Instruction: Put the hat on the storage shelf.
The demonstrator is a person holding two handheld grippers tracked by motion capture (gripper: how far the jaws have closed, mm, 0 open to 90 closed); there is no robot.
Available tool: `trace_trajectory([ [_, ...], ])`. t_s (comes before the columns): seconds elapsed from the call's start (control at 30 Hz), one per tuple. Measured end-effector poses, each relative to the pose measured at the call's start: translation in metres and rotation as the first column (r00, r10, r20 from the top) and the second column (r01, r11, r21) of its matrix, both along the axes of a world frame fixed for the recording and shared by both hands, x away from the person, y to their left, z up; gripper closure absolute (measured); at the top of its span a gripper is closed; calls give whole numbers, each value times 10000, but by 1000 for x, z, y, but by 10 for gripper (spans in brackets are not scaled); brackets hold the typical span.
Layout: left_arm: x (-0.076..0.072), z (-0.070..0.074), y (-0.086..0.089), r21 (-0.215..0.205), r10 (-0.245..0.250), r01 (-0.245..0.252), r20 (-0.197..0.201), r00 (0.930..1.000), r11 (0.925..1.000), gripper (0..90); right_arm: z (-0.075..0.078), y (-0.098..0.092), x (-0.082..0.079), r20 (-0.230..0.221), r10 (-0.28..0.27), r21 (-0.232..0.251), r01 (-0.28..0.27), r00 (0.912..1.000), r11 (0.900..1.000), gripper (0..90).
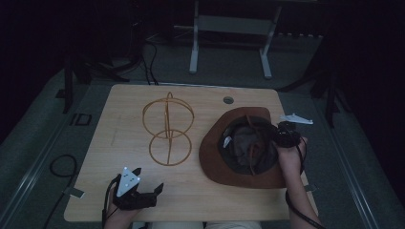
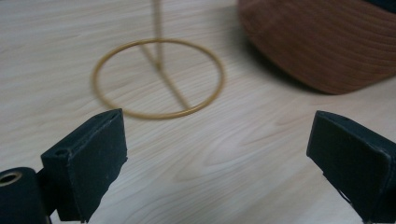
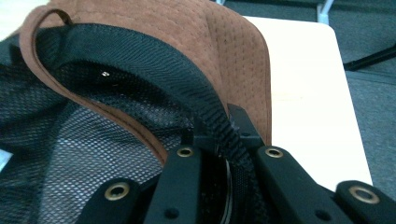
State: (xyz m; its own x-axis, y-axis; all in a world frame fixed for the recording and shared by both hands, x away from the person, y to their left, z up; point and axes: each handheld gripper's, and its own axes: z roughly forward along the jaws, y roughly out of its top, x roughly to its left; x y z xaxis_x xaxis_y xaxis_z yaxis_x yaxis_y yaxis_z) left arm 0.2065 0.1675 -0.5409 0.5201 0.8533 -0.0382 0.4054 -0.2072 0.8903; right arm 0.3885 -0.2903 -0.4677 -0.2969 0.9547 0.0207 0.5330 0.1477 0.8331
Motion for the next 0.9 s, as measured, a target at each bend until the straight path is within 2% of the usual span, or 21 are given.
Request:
trace_trajectory([
  [0.17, 5, 14, -27, 154, -752, 751, 9, 9972, 9971, 55, 6, -7, -9, 182, -23, 289, 17, 9998, 9996, 842],
  [0.23, 6, 17, -33, 249, -842, 842, 12, 9964, 9961, 55, 7, -8, -11, 248, -35, 304, 27, 9997, 9995, 842],
  [0.27, 10, 21, -45, 357, -1131, 1132, -44, 9936, 9929, 55, 7, -9, -13, 286, -15, 295, 7, 9996, 9996, 842],
  [0.47, 24, 31, -81, 479, -1824, 1835, -255, 9829, 9819, 59, 10, -14, -25, 473, 63, 471, -85, 9989, 9989, 842],
  [0.57, 29, 37, -97, 647, -2138, 2145, -175, 9767, 9746, 64, 9, -16, -28, 460, 126, 515, -150, 9989, 9986, 842],
  [0.7, 38, 48, -115, 651, -2557, 2559, -118, 9667, 9645, 65, 9, -19, -35, 530, 150, 589, -181, 9985, 9981, 842],
  [0.83, 45, 58, -134, 896, -2877, 2868, -32, 9577, 9538, 69, 11, -21, -44, 655, 118, 569, -156, 9978, 9983, 842],
  [0.9, 51, 63, -144, 1108, -2935, 2915, 26, 9559, 9501, 68, 12, -22, -47, 746, 115, 547, -156, 9972, 9984, 842],
])
